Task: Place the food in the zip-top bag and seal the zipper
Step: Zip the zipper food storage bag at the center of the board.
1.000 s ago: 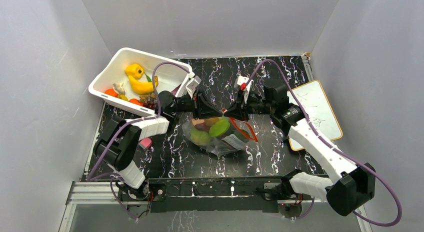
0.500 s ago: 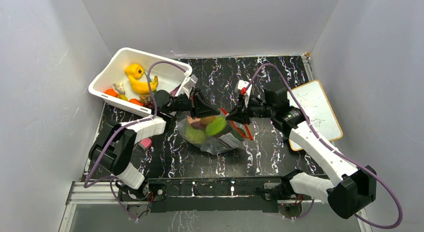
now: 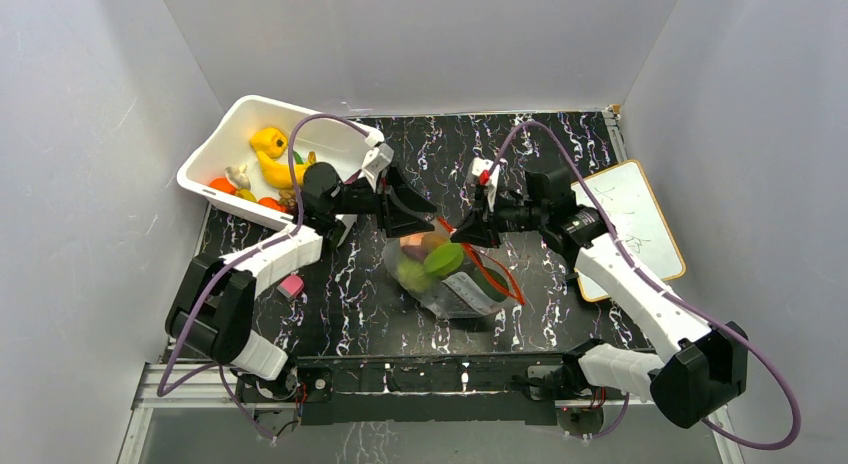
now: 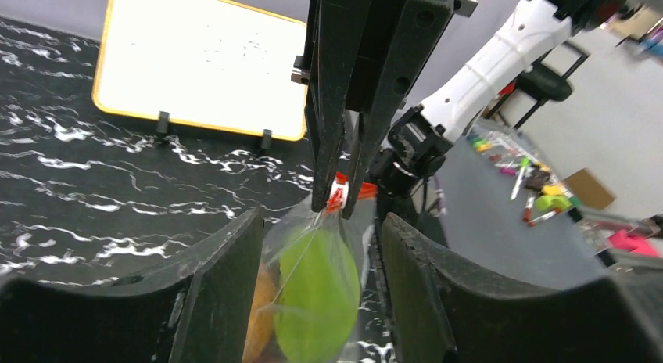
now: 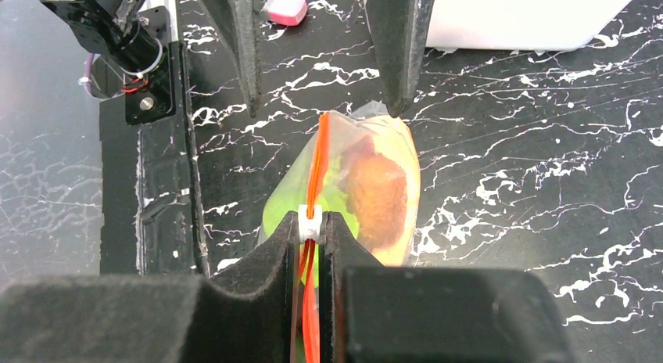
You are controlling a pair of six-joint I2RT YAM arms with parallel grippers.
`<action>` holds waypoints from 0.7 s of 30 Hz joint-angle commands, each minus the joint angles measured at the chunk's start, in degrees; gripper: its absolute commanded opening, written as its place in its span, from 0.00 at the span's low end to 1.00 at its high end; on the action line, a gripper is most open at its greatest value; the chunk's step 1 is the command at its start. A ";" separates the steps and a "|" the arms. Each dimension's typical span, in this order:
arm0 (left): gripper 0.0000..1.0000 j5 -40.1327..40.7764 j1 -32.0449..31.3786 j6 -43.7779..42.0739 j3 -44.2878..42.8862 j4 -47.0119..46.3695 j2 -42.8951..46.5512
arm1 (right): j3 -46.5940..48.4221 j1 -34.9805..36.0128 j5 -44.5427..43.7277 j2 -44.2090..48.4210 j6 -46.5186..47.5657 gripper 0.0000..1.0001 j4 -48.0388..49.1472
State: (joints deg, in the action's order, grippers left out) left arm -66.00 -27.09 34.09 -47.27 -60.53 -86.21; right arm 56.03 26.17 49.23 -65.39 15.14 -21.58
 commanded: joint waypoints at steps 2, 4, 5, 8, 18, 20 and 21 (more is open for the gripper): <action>0.57 -4.83 0.13 -16.86 -6.43 18.92 2.83 | 7.08 -0.30 4.08 -1.22 1.21 0.00 2.05; 0.57 -5.95 0.04 -17.82 -7.35 20.38 2.14 | 7.98 -0.24 4.77 -2.01 1.17 0.00 2.19; 0.57 -6.23 0.02 -17.90 -7.40 20.26 1.77 | 8.32 -0.19 5.17 -2.26 1.21 0.00 2.21; 0.56 -6.86 -0.06 -17.51 -7.57 19.17 0.70 | 9.03 -0.17 5.75 -2.79 1.19 0.00 2.24; 0.44 -9.41 -0.15 -6.41 -8.42 4.11 -2.43 | 10.06 -0.16 6.75 -4.52 0.04 0.00 3.26; 0.43 -9.33 -0.15 -4.91 -8.59 2.12 -2.78 | 10.15 -0.16 6.70 -4.81 -0.09 0.00 3.48; 0.43 -9.06 -0.15 -4.38 -8.69 1.42 -2.89 | 10.23 -0.16 6.79 -4.93 -0.11 0.00 3.48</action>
State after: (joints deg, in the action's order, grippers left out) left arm -73.25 -27.11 26.20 -53.30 -51.24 -89.06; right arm 62.22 26.13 53.58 -70.89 15.77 -22.68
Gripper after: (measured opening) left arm 0.440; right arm 0.065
